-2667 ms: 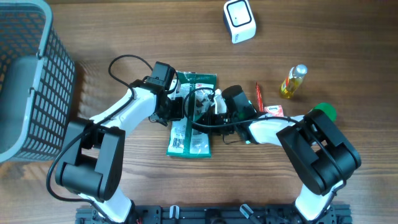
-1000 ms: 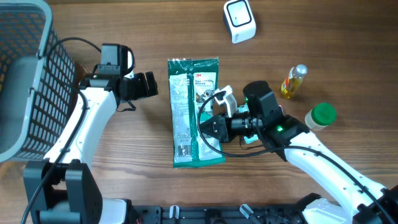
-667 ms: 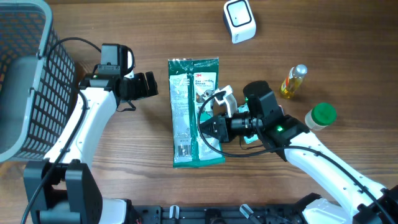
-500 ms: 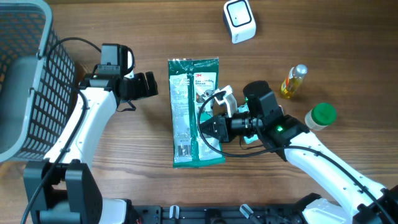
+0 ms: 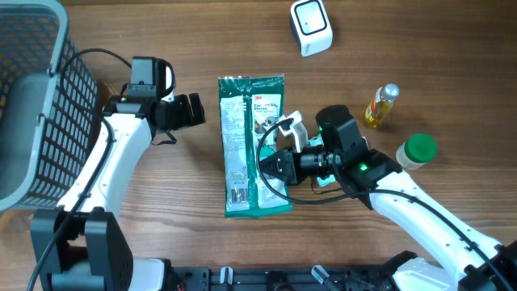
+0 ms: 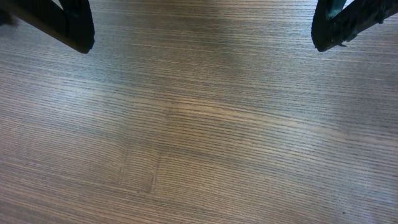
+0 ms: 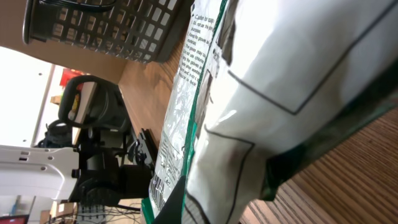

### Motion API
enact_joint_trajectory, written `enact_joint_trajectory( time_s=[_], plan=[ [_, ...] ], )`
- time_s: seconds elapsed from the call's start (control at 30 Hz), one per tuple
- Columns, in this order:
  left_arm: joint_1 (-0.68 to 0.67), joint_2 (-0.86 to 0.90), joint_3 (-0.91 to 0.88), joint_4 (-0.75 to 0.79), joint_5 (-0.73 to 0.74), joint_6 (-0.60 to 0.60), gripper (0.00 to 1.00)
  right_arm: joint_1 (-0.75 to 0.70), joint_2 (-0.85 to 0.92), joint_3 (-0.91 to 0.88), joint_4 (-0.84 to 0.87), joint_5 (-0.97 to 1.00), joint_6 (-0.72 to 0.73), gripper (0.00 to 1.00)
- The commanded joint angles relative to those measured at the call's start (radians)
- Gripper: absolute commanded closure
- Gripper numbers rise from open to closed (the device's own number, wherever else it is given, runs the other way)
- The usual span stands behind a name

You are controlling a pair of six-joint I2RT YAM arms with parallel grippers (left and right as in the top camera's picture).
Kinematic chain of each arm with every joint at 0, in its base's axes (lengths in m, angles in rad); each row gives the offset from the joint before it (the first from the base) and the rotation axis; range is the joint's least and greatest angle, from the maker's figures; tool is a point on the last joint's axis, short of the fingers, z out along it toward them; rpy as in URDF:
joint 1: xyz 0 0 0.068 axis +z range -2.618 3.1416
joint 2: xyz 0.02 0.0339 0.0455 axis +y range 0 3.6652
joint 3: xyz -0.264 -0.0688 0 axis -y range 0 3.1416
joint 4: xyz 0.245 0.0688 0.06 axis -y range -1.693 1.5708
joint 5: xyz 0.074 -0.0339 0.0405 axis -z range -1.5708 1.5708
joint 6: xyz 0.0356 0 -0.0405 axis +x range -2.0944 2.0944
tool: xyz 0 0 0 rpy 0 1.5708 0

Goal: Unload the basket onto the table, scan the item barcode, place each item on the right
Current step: 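Lift the glove packet up to the white scanner, right gripper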

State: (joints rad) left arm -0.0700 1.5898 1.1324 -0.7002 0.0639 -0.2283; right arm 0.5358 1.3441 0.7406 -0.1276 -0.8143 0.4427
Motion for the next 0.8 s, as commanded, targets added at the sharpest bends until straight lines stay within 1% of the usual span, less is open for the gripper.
enact_joint_trajectory(
  time_s=[0.0,0.3,0.37,0.4,0.47,0.5,0.53,0.6,0.63,0.7,0.77],
  plan=[
    [0.002,0.000,0.003,0.000,-0.013,0.015,0.00,-0.001,-0.013,0.002,0.003,0.001,-0.021,0.96],
    [0.002,0.000,0.003,0.000,-0.013,0.015,0.00,-0.001,-0.013,0.006,-0.003,0.001,-0.021,0.96],
    [0.002,0.000,0.003,0.000,-0.013,0.015,0.00,-0.002,-0.013,0.062,-0.086,0.003,-0.047,0.96],
    [0.002,0.000,0.003,0.000,-0.013,0.015,0.00,-0.002,-0.013,0.118,-0.172,0.007,-0.095,0.96],
    [0.002,0.000,0.003,0.000,-0.013,0.015,0.00,-0.001,-0.013,0.273,-0.392,0.100,-0.199,0.96],
    [0.002,0.000,0.003,0.000,-0.013,0.015,0.00,-0.001,-0.011,0.375,-0.520,0.200,-0.260,0.96],
    [0.002,0.000,0.003,0.000,-0.013,0.015,0.00,-0.001,0.000,0.521,-0.680,0.358,-0.336,0.96],
    [0.002,0.000,0.003,0.000,-0.013,0.015,0.00,-0.001,0.031,0.740,-0.863,0.530,-0.433,0.96],
    [0.002,0.000,0.003,0.000,-0.013,0.015,0.00,-0.001,0.046,0.813,-0.909,0.580,-0.466,0.96],
    [0.002,0.000,0.003,0.000,-0.013,0.015,0.00,-0.001,0.090,0.990,-0.983,0.745,-0.539,0.96],
    [0.002,0.000,0.003,0.000,-0.013,0.015,0.00,-0.001,0.118,1.066,-0.963,0.863,-0.663,0.96]
  ],
)
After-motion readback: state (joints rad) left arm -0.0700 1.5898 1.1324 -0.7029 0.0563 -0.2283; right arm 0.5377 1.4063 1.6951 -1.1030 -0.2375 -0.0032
